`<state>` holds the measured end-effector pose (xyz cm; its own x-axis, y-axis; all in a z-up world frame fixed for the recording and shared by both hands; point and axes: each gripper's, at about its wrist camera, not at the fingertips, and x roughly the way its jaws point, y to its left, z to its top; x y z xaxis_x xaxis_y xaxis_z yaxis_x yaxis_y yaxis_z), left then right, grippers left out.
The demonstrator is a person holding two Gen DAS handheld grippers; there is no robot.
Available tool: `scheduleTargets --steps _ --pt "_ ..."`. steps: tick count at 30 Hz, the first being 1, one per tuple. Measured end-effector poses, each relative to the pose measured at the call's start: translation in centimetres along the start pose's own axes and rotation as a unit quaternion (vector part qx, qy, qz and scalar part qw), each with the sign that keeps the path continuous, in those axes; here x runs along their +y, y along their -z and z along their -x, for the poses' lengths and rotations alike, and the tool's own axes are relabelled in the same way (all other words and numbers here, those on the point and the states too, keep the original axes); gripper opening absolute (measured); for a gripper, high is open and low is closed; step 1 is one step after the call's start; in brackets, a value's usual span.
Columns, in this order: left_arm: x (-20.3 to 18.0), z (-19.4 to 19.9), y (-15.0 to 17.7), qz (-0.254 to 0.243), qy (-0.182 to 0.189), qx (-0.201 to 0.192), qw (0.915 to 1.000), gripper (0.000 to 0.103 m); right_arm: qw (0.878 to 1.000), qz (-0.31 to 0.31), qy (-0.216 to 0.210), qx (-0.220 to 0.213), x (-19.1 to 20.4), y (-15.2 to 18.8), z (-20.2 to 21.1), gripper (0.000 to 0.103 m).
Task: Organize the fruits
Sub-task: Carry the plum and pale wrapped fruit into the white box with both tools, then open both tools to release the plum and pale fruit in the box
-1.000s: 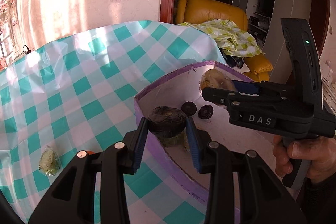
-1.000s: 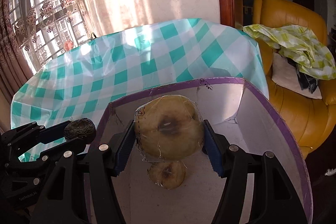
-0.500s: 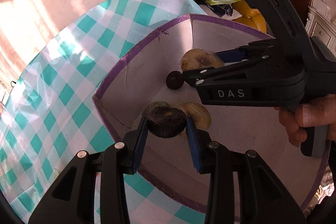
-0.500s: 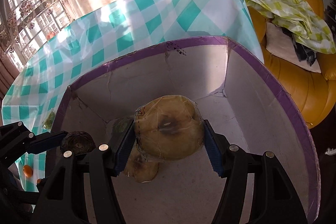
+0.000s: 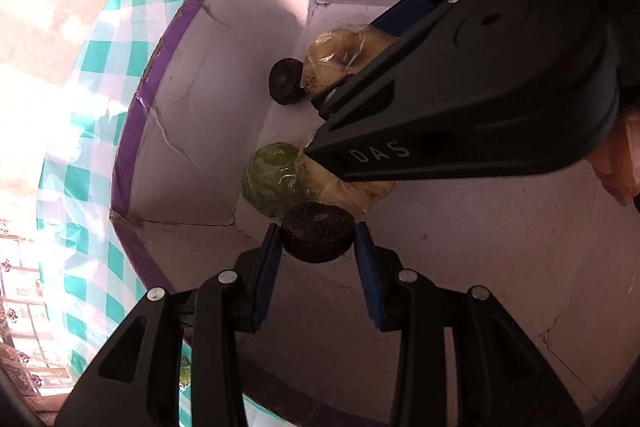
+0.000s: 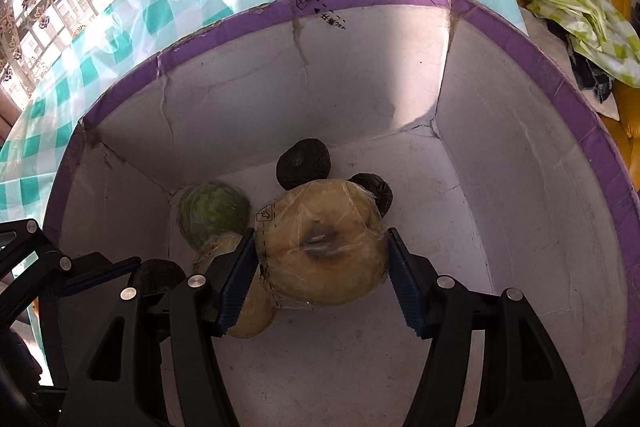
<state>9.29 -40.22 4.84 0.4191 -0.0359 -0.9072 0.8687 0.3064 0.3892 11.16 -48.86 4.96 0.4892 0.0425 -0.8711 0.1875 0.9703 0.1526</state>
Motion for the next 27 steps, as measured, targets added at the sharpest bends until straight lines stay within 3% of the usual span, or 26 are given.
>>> scheduleTargets --steps 3,12,15,20,23,27 --pt "0.0 -1.0 0.0 -0.003 -0.001 0.012 0.9999 0.038 1.000 0.002 0.005 0.012 0.0 0.2 -0.5 0.062" --pt "0.5 -1.5 0.7 0.004 0.002 -0.005 1.0000 0.041 1.000 0.009 0.008 0.008 0.4 0.1 -0.4 0.063" --pt "0.2 -1.3 0.7 0.007 0.002 -0.013 0.9999 0.047 1.000 0.003 0.007 0.005 0.1 0.0 -0.2 0.065" --pt "0.3 -0.9 1.1 0.015 -0.010 -0.030 0.9994 0.061 1.000 0.011 0.010 -0.015 0.2 -0.1 0.6 0.080" --pt "0.5 -0.4 1.4 0.020 -0.015 -0.040 0.9989 0.067 1.000 0.014 0.007 -0.023 0.3 -0.2 1.0 0.083" --pt "0.8 0.6 2.0 0.031 -0.021 -0.056 0.9977 0.068 0.999 0.011 0.005 -0.041 0.2 -0.4 1.8 0.087"
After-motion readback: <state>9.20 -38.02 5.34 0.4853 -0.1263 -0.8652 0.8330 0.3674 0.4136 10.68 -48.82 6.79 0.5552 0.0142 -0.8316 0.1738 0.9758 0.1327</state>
